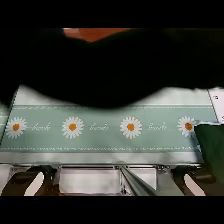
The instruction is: Fold the shirts.
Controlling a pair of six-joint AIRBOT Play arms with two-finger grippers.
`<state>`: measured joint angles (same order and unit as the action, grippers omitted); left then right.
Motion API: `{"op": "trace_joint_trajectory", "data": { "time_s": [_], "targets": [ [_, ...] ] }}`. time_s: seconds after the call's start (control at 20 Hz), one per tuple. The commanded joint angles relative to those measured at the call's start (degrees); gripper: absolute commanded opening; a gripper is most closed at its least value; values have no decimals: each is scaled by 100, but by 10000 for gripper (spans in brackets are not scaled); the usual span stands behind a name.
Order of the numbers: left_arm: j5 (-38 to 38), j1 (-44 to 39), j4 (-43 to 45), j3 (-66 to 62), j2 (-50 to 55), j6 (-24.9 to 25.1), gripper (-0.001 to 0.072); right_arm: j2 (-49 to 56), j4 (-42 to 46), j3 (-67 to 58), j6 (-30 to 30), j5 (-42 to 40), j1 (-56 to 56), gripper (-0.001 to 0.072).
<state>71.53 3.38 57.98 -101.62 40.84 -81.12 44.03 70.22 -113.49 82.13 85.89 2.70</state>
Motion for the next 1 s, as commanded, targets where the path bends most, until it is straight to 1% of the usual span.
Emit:
{"op": "trace_joint_trajectory", "data": {
  "time_s": [0.0,0.1,0.2,0.35,0.4,0.45,0.6,0.7,0.8,0.85,0.9,0.95],
  "targets": [
    [837,11,208,754,-662,-195,16,-507,313,474,229,463,-11,24],
    [872,11,208,1882,-1106,-339,16,-616,455,975,328,439,-9,24],
    [866,4,166,3123,-1443,-643,16,-627,382,1552,437,269,-9,24],
    [813,4,-205,5235,-1674,-651,16,-479,-24,2726,367,-437,-9,24],
    [686,4,-313,5895,-1652,-568,16,-315,-98,3029,267,-699,-9,24],
    [404,4,-433,6472,-1615,-479,16,-57,-188,3265,146,-981,-9,23],
    [-1244,4,-1108,7888,-1397,-195,16,1106,-671,3357,-227,-1510,-9,24],
    [-2284,4,-1574,8266,-990,48,16,1971,-1088,3346,-417,-1921,-9,24],
    [-2889,4,-1878,8216,-356,339,16,2789,-1174,3263,-422,-2291,-9,24],
    [-3003,4,-2090,8144,-22,535,16,3145,-1239,3211,-588,-2365,-9,24],
    [-2962,4,-2321,8032,365,848,16,3508,-1447,3141,-767,-2352,2,24],
    [-2798,4,-2474,7899,708,1161,16,3823,-1707,3073,-789,-2363,2,25]
  ]
}}
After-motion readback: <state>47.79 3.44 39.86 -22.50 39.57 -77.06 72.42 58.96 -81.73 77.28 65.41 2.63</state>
